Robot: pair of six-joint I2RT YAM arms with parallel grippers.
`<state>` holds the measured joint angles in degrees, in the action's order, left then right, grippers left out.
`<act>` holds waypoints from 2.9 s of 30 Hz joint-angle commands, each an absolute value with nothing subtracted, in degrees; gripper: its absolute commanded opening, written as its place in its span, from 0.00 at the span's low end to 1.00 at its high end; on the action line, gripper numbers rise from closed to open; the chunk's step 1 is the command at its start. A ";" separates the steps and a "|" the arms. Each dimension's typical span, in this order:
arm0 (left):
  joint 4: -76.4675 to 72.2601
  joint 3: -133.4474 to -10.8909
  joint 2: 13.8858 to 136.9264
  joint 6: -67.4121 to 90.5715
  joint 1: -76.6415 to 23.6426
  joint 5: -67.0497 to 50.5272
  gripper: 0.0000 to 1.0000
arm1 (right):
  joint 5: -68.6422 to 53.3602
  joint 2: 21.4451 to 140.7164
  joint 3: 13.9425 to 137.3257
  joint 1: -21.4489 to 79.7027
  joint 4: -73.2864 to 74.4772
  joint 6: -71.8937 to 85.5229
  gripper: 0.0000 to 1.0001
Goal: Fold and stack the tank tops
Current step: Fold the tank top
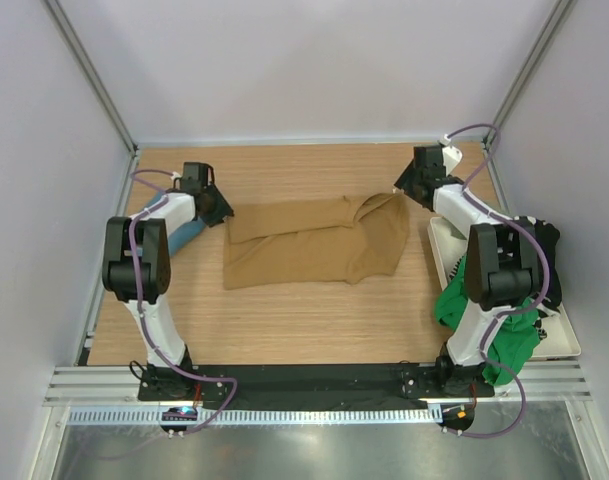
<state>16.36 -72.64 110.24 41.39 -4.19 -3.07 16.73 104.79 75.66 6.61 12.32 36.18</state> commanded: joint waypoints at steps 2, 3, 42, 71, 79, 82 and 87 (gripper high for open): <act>17.05 -72.60 103.90 41.22 -3.78 -2.55 0.48 | 10.75 96.69 69.53 7.55 9.76 35.34 0.61; 17.05 -71.38 101.89 41.66 -3.78 -2.55 0.51 | 9.16 95.55 68.39 7.99 10.10 34.46 0.59; 17.76 -29.88 65.65 49.83 -8.96 1.76 0.63 | -1.41 78.40 37.97 34.54 9.06 37.44 0.56; 9.85 -23.82 68.30 54.75 -9.05 -2.90 0.38 | 5.01 84.29 41.48 35.60 6.68 36.39 0.28; 10.46 -21.27 63.99 54.84 -9.05 -2.98 0.15 | 5.27 83.68 42.45 36.30 8.61 35.42 0.03; 10.46 -21.27 64.07 54.32 -9.05 -3.86 0.10 | 5.54 82.97 42.10 36.65 9.40 35.16 0.02; 11.77 -22.32 63.90 53.35 -9.14 -4.04 0.00 | 4.83 81.83 42.27 36.91 11.16 34.81 0.01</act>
<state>9.82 -21.71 64.73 54.85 -8.99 -3.31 4.01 84.23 40.32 36.29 9.98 36.01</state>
